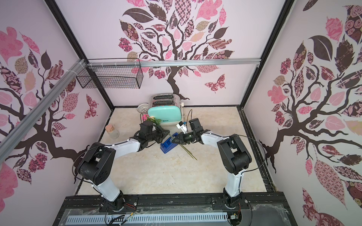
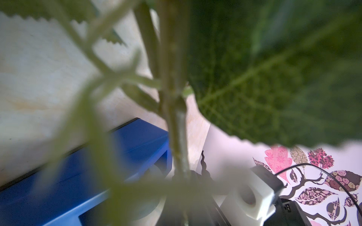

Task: Wrap bouquets with tape
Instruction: Wrap the tape around the bouquet.

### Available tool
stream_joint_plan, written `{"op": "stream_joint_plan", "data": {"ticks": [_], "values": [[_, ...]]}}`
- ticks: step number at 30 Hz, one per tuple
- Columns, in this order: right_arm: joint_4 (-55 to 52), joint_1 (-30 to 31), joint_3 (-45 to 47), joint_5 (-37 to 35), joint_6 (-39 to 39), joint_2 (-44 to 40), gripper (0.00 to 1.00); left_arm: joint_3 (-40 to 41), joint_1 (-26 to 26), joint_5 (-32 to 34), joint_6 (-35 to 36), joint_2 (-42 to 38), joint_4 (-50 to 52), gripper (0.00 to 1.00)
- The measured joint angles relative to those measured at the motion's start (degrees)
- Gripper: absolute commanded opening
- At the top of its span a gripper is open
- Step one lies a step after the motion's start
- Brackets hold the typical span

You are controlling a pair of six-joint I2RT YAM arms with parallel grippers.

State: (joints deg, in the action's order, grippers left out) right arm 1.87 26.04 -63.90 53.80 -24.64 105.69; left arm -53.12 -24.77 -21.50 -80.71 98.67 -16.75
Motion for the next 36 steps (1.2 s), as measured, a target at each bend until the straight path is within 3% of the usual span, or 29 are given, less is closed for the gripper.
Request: {"op": "stream_joint_plan", "data": {"ticks": [3,4,6,10,17,25,36], "values": [[-3.34,0.02,-1.90,-0.83,3.32,0.00,0.00,0.00,0.00,0.44,-0.04,-0.50,0.11,0.00],[-4.92,0.02,-2.62,-1.49,4.96,0.00,0.00,0.00,0.00,0.61,-0.04,-0.68,0.31,0.13],[-7.23,0.31,-3.52,-2.99,8.09,0.00,0.00,0.09,-0.02,0.81,0.15,-1.07,0.94,0.29],[-10.32,1.84,-3.72,-8.44,14.99,-0.28,0.00,0.44,-0.02,0.87,0.39,-2.05,1.81,0.40],[-11.45,7.32,-1.86,-24.33,25.83,-4.68,0.00,1.40,0.00,0.94,-0.11,-2.10,2.36,0.41],[-5.31,13.20,6.51,-43.04,36.92,-12.33,0.00,1.44,-0.02,1.11,-0.70,-2.10,2.56,0.35],[3.78,18.36,12.00,-59.12,48.19,-14.40,0.00,1.40,-0.02,0.00,-3.72,-1.38,2.21,0.28]]}}
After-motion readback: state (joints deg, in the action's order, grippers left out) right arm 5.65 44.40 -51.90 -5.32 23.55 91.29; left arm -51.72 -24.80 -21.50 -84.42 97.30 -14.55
